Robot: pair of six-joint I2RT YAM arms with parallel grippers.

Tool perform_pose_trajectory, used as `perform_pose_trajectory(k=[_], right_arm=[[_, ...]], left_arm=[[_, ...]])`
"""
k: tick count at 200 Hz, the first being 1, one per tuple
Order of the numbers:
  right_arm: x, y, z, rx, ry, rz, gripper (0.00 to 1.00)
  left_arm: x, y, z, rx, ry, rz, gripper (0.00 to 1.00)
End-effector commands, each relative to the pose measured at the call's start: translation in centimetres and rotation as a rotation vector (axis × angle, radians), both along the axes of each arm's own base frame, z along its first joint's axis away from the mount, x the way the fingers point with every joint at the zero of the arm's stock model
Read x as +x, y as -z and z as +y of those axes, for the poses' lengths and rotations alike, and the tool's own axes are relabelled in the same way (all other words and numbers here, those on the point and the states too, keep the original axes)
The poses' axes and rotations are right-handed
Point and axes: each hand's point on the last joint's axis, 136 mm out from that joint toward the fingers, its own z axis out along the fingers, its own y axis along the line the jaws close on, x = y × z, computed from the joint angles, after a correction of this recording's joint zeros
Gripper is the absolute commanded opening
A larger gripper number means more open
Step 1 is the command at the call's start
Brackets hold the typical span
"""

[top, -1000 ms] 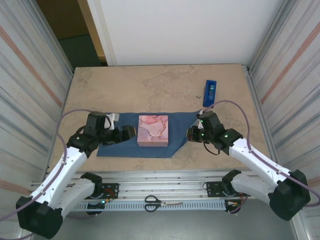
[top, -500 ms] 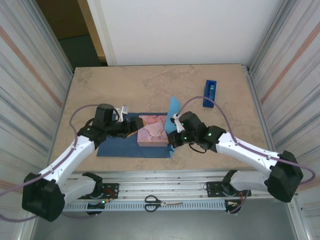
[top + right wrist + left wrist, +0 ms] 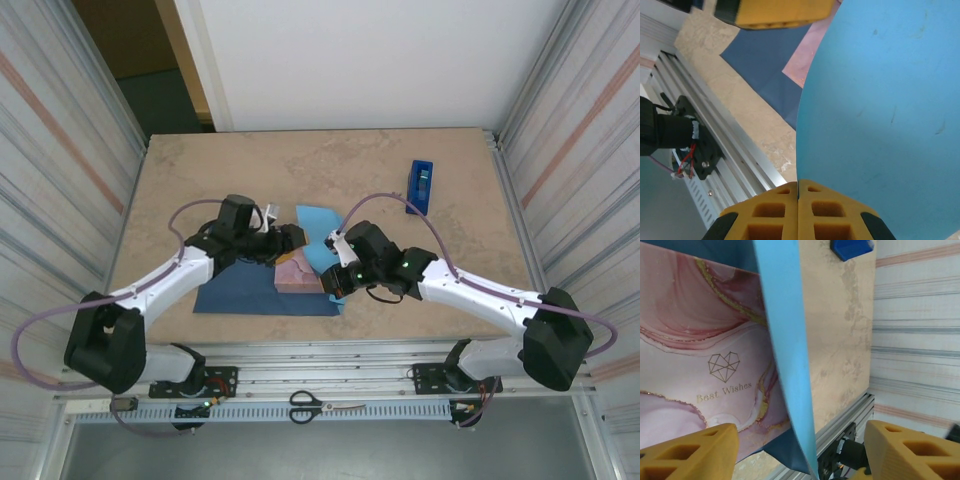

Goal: Wrap the gift box in paper

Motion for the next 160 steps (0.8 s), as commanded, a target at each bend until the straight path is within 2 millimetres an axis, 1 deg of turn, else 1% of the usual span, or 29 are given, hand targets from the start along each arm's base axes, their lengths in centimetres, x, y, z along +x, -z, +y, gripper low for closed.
perform_pose_trajectory(k=[1, 14, 25, 33, 60, 96, 136, 160], right_arm=[[0.1, -1.4, 1.0, 0.057, -0.005, -0.012, 0.02], [0.3, -1.2, 1.1, 0.047, 0.005, -0.006, 0.02], [0.4, -1.1, 1.1, 0.042, 0.009, -0.003, 0.02], [0.5, -1.0, 1.1, 0.041, 0.015, 0.001, 0.02], [0.9, -0.6, 1.3, 0.049, 0.046, 0.013, 0.03], [1.3, -0.1, 1.6, 0.06, 0.08, 0.029, 0.04], [1.1, -0.3, 1.7, 0.074, 0.071, 0.03, 0.05], [1.0, -0.2, 1.6, 0.074, 0.066, 0.031, 0.06]], left_arm=[[0.8, -1.1, -1.0, 0.036, 0.017, -0.042, 0.66], [1.2, -1.3, -1.8, 0.002, 0.026, -0.037, 0.66], [1.5, -1.3, -2.2, -0.015, 0.026, -0.03, 0.63], [1.7, -1.0, -2.1, -0.003, 0.021, -0.03, 0.58], [2.3, -0.1, -1.7, 0.034, -0.016, -0.033, 0.51], [2.7, 0.6, -2.1, 0.017, -0.019, -0.029, 0.37], [2.8, 1.0, -2.1, 0.017, -0.024, -0.029, 0.31], [2.9, 1.3, -2.2, 0.019, -0.02, -0.025, 0.23]])
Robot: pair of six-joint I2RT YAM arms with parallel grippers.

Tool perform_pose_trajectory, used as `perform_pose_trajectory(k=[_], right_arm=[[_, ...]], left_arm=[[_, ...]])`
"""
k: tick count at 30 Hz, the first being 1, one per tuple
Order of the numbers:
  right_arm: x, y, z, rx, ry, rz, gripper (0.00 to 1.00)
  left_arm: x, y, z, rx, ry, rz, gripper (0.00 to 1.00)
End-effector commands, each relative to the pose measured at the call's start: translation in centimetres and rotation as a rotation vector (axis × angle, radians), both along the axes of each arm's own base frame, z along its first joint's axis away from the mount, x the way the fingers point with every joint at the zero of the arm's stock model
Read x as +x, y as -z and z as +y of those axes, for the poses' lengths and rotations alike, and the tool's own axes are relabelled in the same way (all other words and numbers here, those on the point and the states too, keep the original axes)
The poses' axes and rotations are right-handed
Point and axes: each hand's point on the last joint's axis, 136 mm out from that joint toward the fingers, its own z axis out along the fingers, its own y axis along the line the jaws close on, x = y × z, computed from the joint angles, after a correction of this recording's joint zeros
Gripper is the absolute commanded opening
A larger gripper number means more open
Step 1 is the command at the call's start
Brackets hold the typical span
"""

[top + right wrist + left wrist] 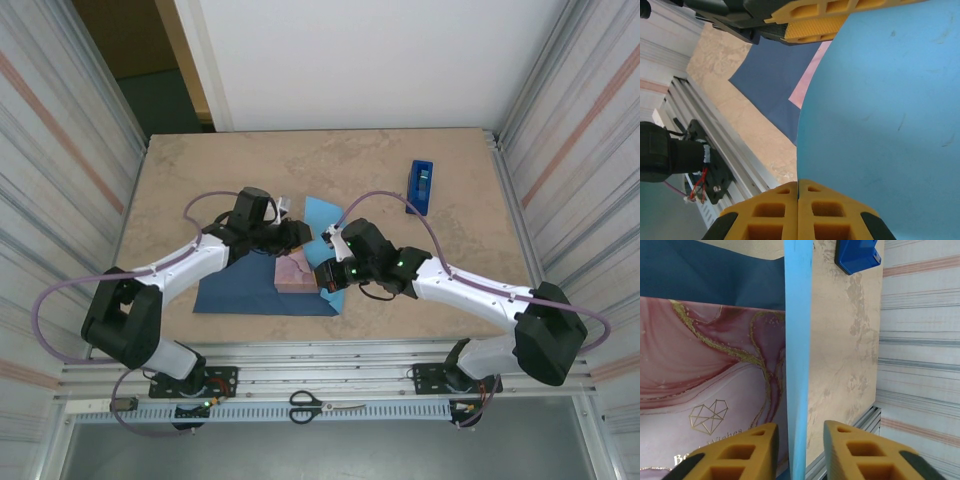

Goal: Wrap the gift box in paper

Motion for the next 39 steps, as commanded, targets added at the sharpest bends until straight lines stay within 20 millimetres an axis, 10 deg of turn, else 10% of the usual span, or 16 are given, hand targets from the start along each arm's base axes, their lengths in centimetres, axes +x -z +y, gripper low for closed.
perform_pose_trajectory(k=[1, 12, 15, 24, 39], right_arm=[[-0.3, 0.2, 0.2, 0.012, 0.002, 0.015, 0.06], [0.0, -3.0, 0.2, 0.126, -0.011, 0.011, 0.5], [4.9, -0.6, -5.3, 0.077, 0.301, 0.122, 0.8], [8.2, 4.5, -8.5, -0.036, 0.55, 0.325, 0.91], [7.7, 7.8, -5.6, -0.068, 0.471, 0.435, 0.92]], left_arm=[[0.1, 0.5, -0.2, 0.001, 0.005, -0.007, 0.23], [0.0, 0.6, 0.4, 0.054, 0.03, -0.059, 0.0], [-0.3, 0.5, 1.1, 0.114, 0.053, -0.088, 0.02], [-0.4, 0.9, 2.0, 0.154, 0.052, -0.088, 0.04], [-0.5, 1.8, 3.4, 0.24, 0.064, -0.101, 0.09]])
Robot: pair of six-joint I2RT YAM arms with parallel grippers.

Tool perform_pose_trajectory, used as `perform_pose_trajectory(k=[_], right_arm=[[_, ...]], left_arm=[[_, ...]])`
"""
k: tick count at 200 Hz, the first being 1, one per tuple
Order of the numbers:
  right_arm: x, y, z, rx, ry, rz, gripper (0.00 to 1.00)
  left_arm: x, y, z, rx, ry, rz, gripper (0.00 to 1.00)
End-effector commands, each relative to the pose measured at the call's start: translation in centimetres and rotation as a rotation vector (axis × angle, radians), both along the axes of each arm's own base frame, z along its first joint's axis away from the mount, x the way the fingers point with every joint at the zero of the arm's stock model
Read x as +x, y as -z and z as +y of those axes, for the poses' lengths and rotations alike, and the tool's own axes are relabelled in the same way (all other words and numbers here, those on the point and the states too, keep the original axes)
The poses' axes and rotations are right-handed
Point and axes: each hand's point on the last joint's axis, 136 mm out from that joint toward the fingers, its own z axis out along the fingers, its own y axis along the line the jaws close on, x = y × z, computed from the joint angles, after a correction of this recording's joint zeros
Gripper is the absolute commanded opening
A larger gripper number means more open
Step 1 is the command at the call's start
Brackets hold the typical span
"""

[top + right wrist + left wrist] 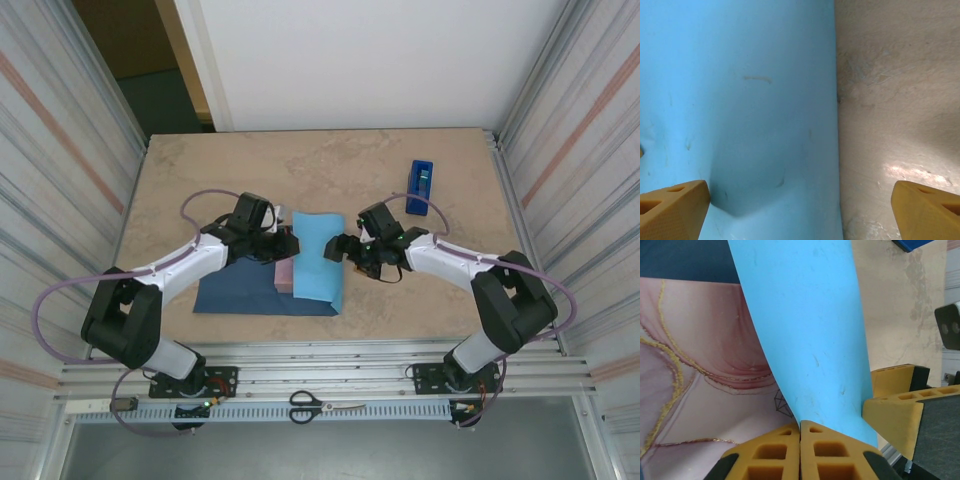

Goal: Wrap the gift box in paper

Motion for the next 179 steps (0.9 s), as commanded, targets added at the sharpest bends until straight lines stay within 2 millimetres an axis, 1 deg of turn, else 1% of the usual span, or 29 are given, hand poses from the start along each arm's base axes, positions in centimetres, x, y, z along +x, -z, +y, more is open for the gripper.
perform_pose_trajectory(k=[1, 28, 32, 37, 40, 50, 54, 64, 74, 80, 97, 119, 138, 160, 173, 179], right_arm=[[-0.1, 0.0, 0.7, 0.004, 0.002, 0.027, 0.92], [-0.5, 0.9, 0.6, -0.017, 0.013, 0.049, 0.92], [-0.5, 1.1, 0.6, -0.02, 0.015, 0.051, 0.92], [-0.6, 1.2, 0.6, -0.023, 0.015, 0.054, 0.92], [-0.7, 1.3, 0.6, -0.024, 0.017, 0.055, 0.92], [-0.7, 1.5, 0.6, -0.028, 0.021, 0.058, 0.92], [-0.7, 1.5, 0.7, -0.028, 0.023, 0.058, 0.92], [-0.8, 1.6, 0.8, -0.03, 0.022, 0.062, 0.92], [-0.8, 1.7, 0.7, -0.034, 0.024, 0.063, 0.92], [-0.8, 1.7, 0.8, -0.034, 0.022, 0.063, 0.92], [-0.9, 1.8, 0.9, -0.035, 0.01, 0.066, 0.92], [-1.2, 1.9, 1.0, -0.054, -0.015, 0.068, 0.92], [-1.6, 2.1, 1.1, -0.06, -0.04, 0.077, 0.92], [-2.2, 2.4, 1.4, -0.074, -0.083, 0.087, 0.92], [-2.6, 2.5, 1.6, -0.079, -0.111, 0.091, 0.92], [-2.7, 2.5, 1.7, -0.081, -0.121, 0.094, 0.92]], left_arm=[[0.5, -1.5, 0.5, 0.021, 0.007, -0.051, 0.1], [0.3, -1.0, 1.1, 0.06, 0.0, -0.043, 0.18], [0.3, -1.0, 1.2, 0.069, -0.002, -0.043, 0.21], [0.3, -0.9, 1.5, 0.08, -0.008, -0.043, 0.29], [0.2, -1.0, 1.6, 0.085, -0.012, -0.043, 0.31], [0.1, -1.3, 1.8, 0.097, -0.011, -0.049, 0.3], [0.1, -1.5, 1.9, 0.099, -0.01, -0.057, 0.32], [0.1, -1.9, 2.3, 0.113, -0.018, -0.077, 0.43], [0.1, -2.1, 2.9, 0.14, -0.034, -0.09, 0.61], [0.1, -2.0, 3.4, 0.162, -0.043, -0.098, 0.66], [0.2, -1.4, 4.5, 0.188, -0.063, -0.082, 0.73], [0.5, -0.2, 5.2, 0.122, -0.077, -0.011, 0.8], [0.7, -0.1, 5.0, 0.07, -0.052, 0.007, 0.85], [0.7, -0.3, 3.9, 0.013, 0.0, 0.006, 0.92], [0.7, -0.3, 3.5, -0.009, 0.015, 0.01, 0.98], [0.7, -0.2, 3.4, -0.01, 0.018, 0.012, 0.99]])
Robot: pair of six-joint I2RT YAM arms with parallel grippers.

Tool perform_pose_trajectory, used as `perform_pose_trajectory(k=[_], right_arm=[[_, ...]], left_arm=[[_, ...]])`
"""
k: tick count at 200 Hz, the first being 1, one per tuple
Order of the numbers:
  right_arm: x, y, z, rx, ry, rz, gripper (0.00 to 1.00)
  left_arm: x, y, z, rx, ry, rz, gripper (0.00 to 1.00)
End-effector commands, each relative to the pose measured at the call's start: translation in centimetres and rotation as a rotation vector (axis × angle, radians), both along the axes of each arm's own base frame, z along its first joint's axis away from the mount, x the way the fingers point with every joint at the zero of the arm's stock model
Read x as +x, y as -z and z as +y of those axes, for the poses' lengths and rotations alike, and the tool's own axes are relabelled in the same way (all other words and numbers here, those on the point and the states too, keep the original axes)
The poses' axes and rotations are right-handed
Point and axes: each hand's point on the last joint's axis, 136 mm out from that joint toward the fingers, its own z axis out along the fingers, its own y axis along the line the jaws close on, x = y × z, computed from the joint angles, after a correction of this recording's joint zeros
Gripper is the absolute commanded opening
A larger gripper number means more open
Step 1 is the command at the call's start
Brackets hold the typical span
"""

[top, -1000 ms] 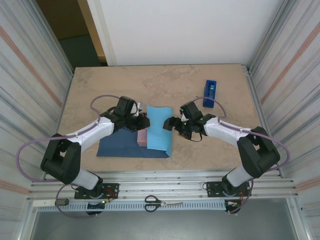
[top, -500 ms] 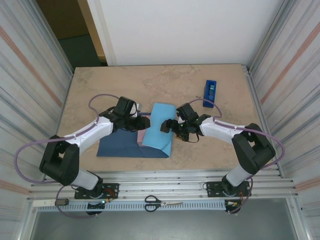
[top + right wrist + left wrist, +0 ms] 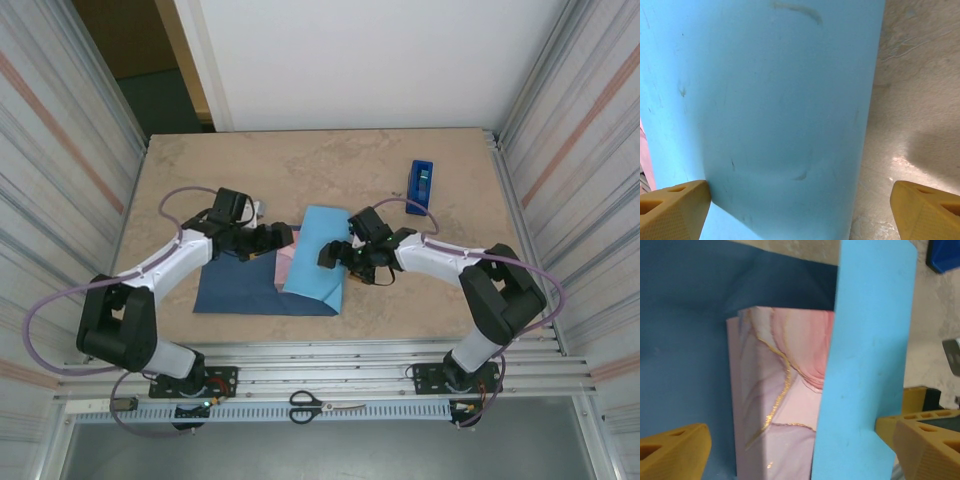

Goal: Wrap the gift box in paper

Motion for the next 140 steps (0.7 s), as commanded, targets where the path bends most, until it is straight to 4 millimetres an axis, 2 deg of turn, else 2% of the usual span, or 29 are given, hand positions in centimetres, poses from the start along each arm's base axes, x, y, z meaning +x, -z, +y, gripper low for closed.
perform_pose_trajectory(k=[1, 59, 140], right_arm=[[-1.3, 0.8, 0.2, -0.04, -0.077, 0.035, 0.92], [-1.7, 0.9, 0.8, -0.046, -0.137, 0.047, 0.93], [-2.2, 1.1, 1.0, -0.042, -0.172, 0.066, 0.93]], left_arm=[[-0.5, -0.2, -1.4, -0.068, 0.075, 0.001, 0.99], [-0.4, 1.3, -1.7, -0.063, 0.086, 0.045, 0.98], [-0.3, 2.8, -2.2, -0.061, 0.089, 0.077, 0.91]])
